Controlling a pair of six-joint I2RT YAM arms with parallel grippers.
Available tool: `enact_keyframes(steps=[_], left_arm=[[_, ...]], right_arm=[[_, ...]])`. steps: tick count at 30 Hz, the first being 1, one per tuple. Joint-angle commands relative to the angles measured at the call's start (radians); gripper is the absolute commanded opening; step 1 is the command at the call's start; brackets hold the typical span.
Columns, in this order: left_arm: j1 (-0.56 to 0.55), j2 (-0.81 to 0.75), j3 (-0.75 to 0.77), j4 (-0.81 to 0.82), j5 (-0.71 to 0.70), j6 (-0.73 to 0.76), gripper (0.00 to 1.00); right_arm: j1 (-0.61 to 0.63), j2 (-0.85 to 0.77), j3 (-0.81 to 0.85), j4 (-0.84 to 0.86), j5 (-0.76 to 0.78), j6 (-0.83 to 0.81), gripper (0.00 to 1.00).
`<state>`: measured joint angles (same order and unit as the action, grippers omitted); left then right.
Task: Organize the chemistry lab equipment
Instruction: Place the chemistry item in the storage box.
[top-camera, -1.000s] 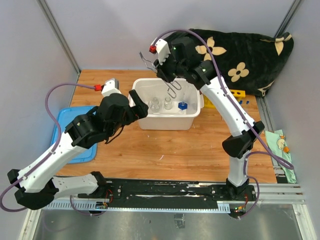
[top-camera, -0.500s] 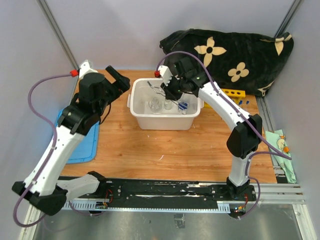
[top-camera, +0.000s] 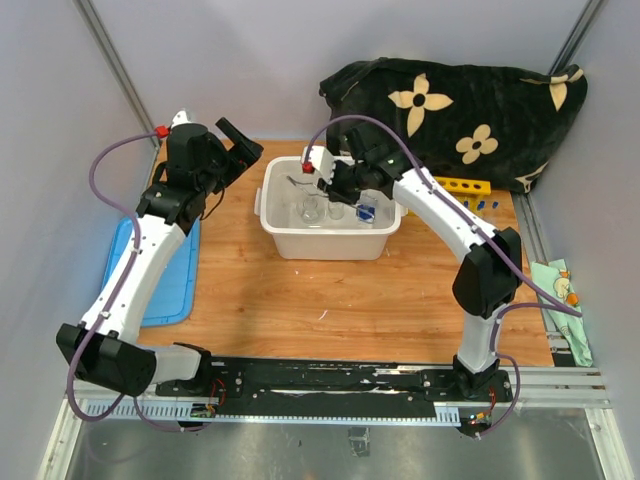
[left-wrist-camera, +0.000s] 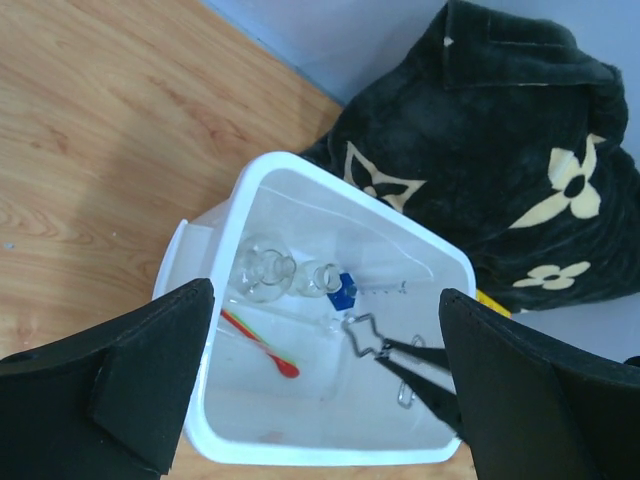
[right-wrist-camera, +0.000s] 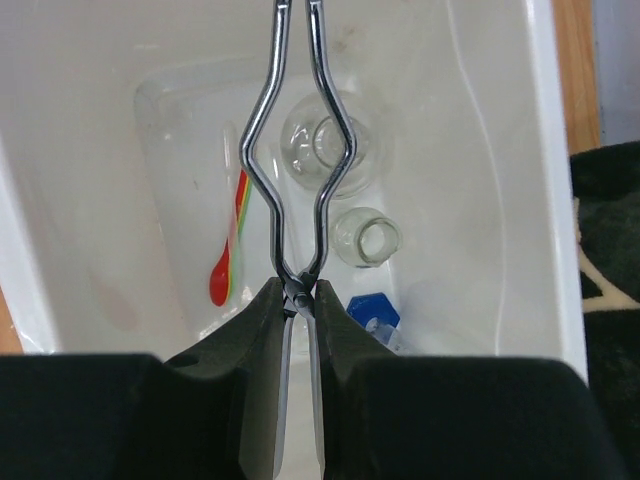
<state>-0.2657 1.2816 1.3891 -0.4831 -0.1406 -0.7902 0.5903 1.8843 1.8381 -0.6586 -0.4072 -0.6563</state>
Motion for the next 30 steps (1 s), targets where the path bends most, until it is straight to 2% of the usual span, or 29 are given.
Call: enact_keyframes(steps=[1, 12, 20, 30], left_arm=[[0.051, 0.016, -0.014, 0.078, 0.082, -0.032, 0.99], [0.092, 0.045, -0.036, 0.107, 0.153, -0.063, 0.99], [0.100, 0.027, -0.047, 0.108, 0.169, -0.056, 0.99], [0.107, 0.002, -0.073, 0.089, 0.182, -0.042, 0.99]], right_arm=[[0.049, -0.002, -0.056, -0.003, 0.038, -0.128, 0.00], [0.108, 0.008, -0.174, 0.016, 0.119, -0.201, 0.01], [0.108, 0.084, -0.155, 0.040, 0.143, -0.197, 0.00], [0.081, 0.186, -0.091, 0.043, 0.100, -0.159, 0.01]])
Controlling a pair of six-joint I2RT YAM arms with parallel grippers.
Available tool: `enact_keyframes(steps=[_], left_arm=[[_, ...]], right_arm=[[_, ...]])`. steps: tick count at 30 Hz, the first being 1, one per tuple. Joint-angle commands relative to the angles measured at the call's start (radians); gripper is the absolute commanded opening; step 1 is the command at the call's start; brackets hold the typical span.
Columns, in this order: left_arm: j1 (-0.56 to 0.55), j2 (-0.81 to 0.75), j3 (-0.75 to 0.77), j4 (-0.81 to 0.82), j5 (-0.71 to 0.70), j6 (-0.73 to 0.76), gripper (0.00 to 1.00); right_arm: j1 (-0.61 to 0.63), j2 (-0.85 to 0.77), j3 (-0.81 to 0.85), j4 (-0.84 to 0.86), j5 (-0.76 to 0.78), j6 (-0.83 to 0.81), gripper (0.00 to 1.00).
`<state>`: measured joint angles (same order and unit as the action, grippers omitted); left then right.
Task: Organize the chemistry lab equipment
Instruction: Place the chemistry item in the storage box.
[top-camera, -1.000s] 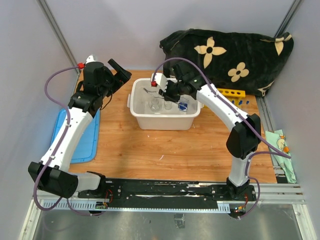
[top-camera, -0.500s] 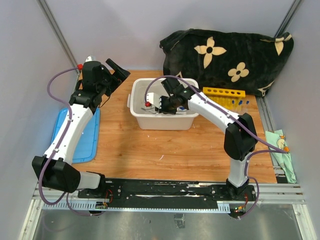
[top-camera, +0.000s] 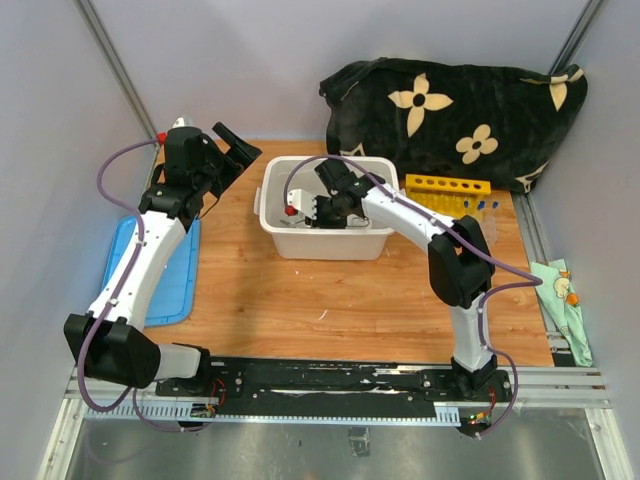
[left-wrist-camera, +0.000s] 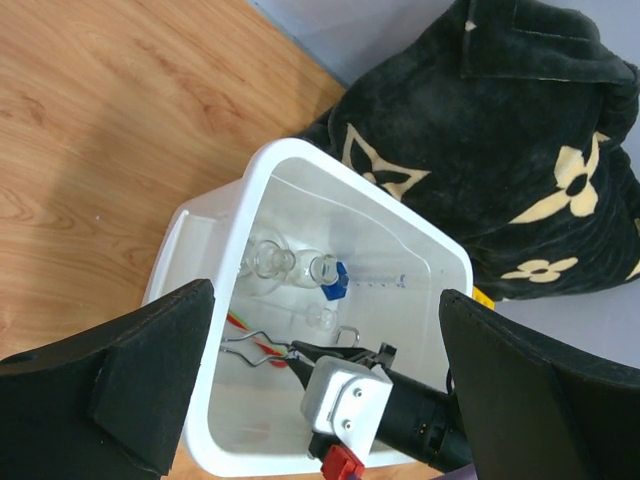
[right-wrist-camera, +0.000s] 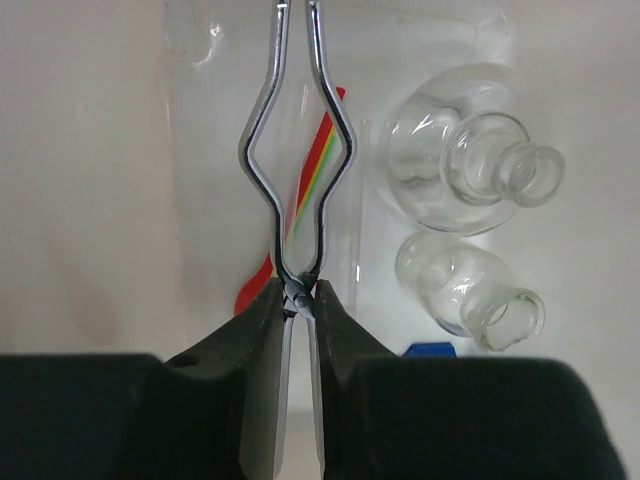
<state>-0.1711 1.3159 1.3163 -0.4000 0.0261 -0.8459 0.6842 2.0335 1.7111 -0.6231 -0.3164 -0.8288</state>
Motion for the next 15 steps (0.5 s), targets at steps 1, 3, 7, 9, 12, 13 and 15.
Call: enact_keyframes(steps=[1, 3, 7, 9, 12, 13, 15], left_arm=[[0.015, -0.032, 0.003, 0.006, 0.013, 0.016, 0.99], [0.017, -0.030, 0.004, 0.001, 0.009, 0.018, 0.99], [0.019, -0.021, 0.004, 0.007, 0.019, 0.016, 0.98], [0.020, -0.017, 0.001, 0.012, 0.028, 0.013, 0.98], [0.019, -0.010, -0.004, 0.016, 0.035, 0.008, 0.98], [0.019, -0.008, -0.004, 0.017, 0.036, 0.007, 0.98], [0.019, -0.003, -0.005, 0.021, 0.039, 0.004, 0.98]], right_arm=[[-0.017, 0.044, 0.040, 0.008, 0.006, 0.017, 0.01], [-0.025, 0.053, 0.047, 0.012, 0.002, 0.026, 0.01], [-0.040, 0.062, 0.060, 0.016, -0.002, 0.044, 0.01], [-0.048, 0.062, 0.066, 0.017, -0.009, 0.054, 0.01], [-0.066, 0.059, 0.076, 0.017, -0.025, 0.068, 0.01], [-0.073, 0.058, 0.077, 0.017, -0.031, 0.070, 0.01], [-0.084, 0.060, 0.080, 0.019, -0.041, 0.076, 0.01]])
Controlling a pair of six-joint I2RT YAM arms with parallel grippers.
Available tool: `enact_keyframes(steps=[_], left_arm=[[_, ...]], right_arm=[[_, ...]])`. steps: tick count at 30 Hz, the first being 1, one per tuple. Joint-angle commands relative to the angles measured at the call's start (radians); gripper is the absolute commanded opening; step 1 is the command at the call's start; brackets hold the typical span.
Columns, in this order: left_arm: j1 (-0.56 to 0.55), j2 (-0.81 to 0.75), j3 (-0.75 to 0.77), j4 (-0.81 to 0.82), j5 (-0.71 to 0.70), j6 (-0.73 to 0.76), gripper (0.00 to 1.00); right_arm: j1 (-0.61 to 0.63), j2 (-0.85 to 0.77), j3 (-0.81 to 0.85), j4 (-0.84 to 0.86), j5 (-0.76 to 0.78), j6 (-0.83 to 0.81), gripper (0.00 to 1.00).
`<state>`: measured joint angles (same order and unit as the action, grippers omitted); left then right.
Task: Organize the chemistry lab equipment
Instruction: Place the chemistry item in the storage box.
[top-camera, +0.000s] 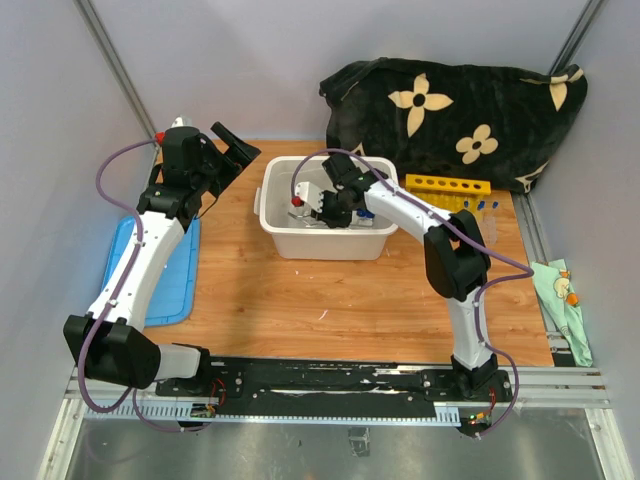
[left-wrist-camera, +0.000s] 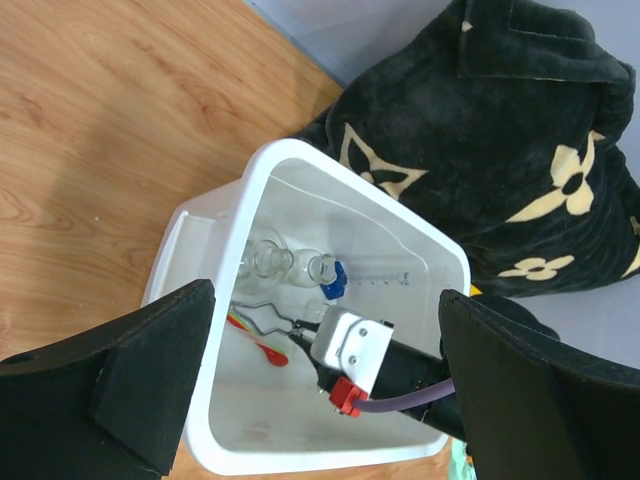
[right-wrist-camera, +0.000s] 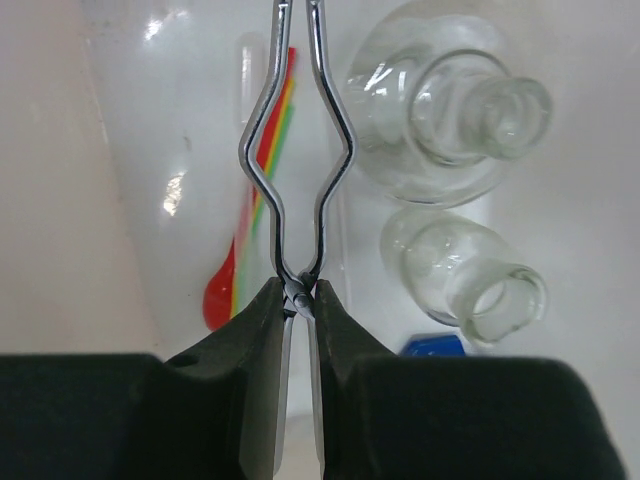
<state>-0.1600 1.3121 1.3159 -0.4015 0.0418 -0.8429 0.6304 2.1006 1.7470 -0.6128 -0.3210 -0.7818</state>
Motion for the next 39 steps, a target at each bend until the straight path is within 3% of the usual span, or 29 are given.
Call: enact_keyframes(steps=[1, 39], left_arm=[[0.008, 0.003, -0.004, 0.024, 0.023, -0.001, 0.98], [0.030, -0.022, -0.014, -0.017, 0.002, 0.020, 0.97]], right_arm=[[-0.034, -0.005, 0.044, 0.009, -0.042, 0.031, 0.01], [-0.063, 0.076, 0.044, 0.016, -0.106, 0.105, 0.01]])
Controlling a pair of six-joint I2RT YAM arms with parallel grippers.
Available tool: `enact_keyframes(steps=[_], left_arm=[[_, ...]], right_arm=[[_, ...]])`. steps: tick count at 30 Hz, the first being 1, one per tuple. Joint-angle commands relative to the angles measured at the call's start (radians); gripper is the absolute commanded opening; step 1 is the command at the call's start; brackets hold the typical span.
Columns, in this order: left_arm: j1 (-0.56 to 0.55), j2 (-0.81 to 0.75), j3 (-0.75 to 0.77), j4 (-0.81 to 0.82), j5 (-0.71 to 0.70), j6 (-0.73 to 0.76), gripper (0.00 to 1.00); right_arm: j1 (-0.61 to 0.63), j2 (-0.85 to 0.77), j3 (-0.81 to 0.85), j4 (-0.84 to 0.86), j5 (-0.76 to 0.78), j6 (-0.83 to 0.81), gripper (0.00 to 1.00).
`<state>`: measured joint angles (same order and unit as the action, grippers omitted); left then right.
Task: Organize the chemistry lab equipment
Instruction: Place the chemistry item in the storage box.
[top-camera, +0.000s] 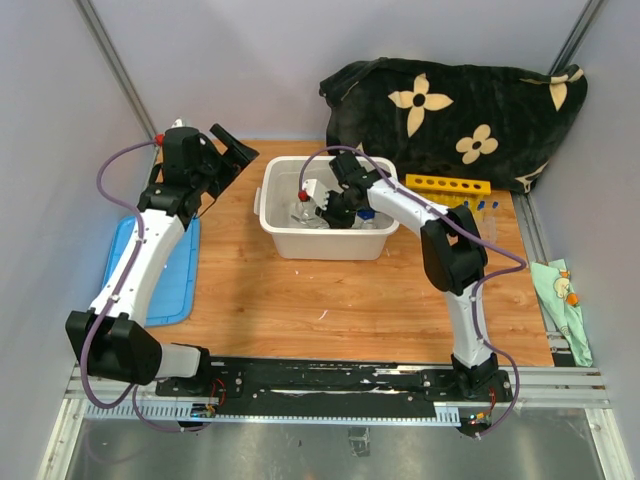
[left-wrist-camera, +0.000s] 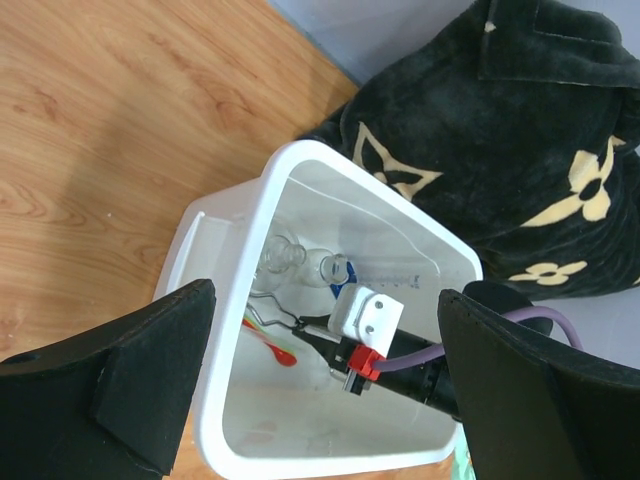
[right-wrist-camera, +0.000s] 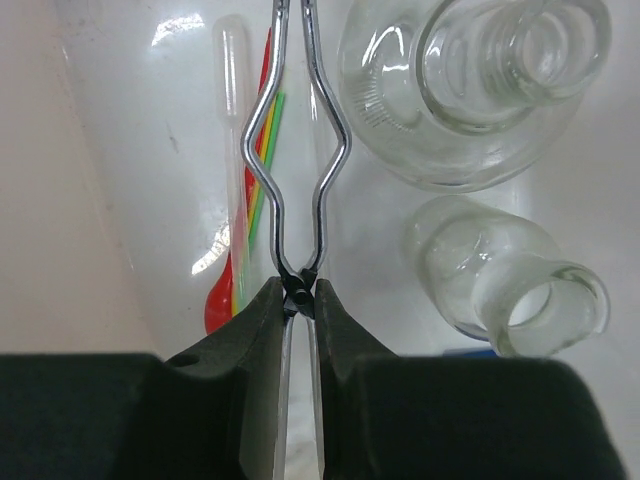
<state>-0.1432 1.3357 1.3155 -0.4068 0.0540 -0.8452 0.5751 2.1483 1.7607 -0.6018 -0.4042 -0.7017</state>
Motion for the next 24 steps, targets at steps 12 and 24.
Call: enact_keyframes(steps=[12, 24], left_arm=[[0.019, -0.051, -0.029, -0.006, 0.002, 0.021, 0.97], [0.019, -0.043, -0.027, -0.021, 0.009, 0.021, 0.97]], right_arm=[[-0.007, 0.012, 0.021, 0.005, 0.010, 0.031, 0.18], [-0.007, -0.027, -0.006, 0.010, 0.011, 0.038, 0.31]])
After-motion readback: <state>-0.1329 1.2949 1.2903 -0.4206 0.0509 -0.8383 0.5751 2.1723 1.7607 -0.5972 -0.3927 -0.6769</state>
